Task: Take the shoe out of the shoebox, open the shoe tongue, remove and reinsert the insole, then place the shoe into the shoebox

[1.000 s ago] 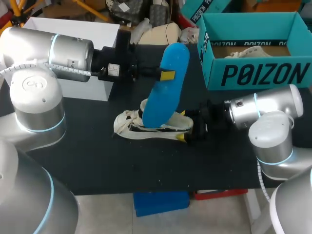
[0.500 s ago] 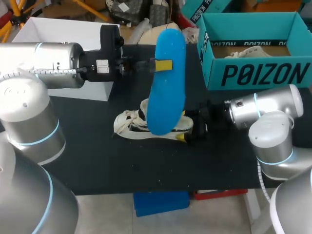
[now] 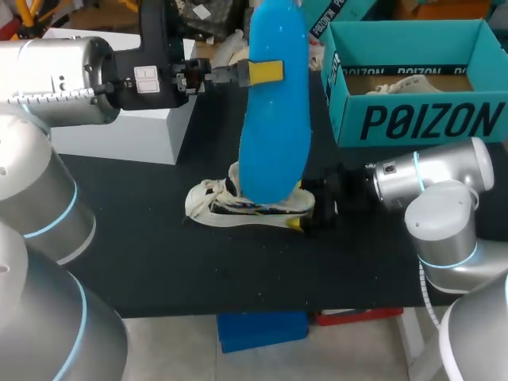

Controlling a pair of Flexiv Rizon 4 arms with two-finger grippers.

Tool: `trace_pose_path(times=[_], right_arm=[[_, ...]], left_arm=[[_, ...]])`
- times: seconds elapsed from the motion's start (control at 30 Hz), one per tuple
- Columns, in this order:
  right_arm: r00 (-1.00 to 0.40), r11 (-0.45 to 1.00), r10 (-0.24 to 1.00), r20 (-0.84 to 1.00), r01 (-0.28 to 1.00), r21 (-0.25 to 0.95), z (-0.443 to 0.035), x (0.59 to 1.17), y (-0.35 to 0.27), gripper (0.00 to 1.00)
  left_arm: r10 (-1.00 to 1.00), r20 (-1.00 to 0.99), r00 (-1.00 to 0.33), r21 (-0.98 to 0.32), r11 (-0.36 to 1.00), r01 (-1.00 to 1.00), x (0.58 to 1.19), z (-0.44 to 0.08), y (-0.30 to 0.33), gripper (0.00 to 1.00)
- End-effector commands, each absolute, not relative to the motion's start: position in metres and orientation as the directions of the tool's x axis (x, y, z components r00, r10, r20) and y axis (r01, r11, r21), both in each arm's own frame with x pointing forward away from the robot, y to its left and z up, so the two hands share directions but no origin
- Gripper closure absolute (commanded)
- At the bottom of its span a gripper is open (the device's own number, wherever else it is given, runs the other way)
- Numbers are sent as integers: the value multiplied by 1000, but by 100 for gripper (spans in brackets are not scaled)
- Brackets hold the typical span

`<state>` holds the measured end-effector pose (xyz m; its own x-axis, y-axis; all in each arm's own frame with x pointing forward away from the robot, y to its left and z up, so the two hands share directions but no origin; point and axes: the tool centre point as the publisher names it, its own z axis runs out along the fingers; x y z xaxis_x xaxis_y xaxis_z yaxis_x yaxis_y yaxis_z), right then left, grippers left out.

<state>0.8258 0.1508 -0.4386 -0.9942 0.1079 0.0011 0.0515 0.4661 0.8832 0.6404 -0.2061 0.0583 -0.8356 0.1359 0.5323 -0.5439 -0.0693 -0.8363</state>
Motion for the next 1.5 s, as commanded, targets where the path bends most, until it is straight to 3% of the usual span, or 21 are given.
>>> trace_pose_path(times=[0.03, 0.27, 0.33, 0.37, 0.4, 0.63, 0.77, 1.0, 1.2, 1.5], right_arm=[[-994, 468, 109, 1, 52, 882, -442, 825, 152, 100], [-994, 468, 109, 1, 52, 882, -442, 825, 152, 100], [-990, 501, 137, 12, 80, 862, -439, 824, 142, 57], [-988, 510, 152, 7, 85, 856, -437, 823, 137, 21], [-985, 519, 171, 11, 99, 849, -436, 823, 131, 0], [-973, 639, 231, 0, 152, 754, -421, 819, 98, 0], [-966, 744, 256, -16, 187, 642, -412, 813, 88, 0], [-961, 929, 267, -75, 236, 284, -401, 809, 84, 0], [-957, 962, 271, -106, 274, -12, -398, 810, 84, 0], [-972, 946, 184, -150, 216, -243, -392, 817, 90, 0]], left_arm=[[115, 533, -838, -838, -70, -542, 625, 65, -196, 100], [115, 533, -838, -838, -70, -542, 625, 65, -196, 100], [115, 533, -838, -838, -70, -542, 625, 65, -196, 100], [115, 533, -838, -838, -70, -542, 625, 65, -196, 100], [115, 533, -838, -838, -70, -542, 625, 65, -196, 100], [115, 533, -838, -838, -70, -542, 625, 65, -196, 100], [115, 533, -838, -838, -70, -542, 625, 65, -196, 100], [115, 533, -838, -838, -70, -542, 625, 65, -196, 100], [115, 533, -838, -838, -70, -542, 625, 65, -196, 100], [115, 533, -838, -838, -70, -542, 625, 65, -196, 100]])
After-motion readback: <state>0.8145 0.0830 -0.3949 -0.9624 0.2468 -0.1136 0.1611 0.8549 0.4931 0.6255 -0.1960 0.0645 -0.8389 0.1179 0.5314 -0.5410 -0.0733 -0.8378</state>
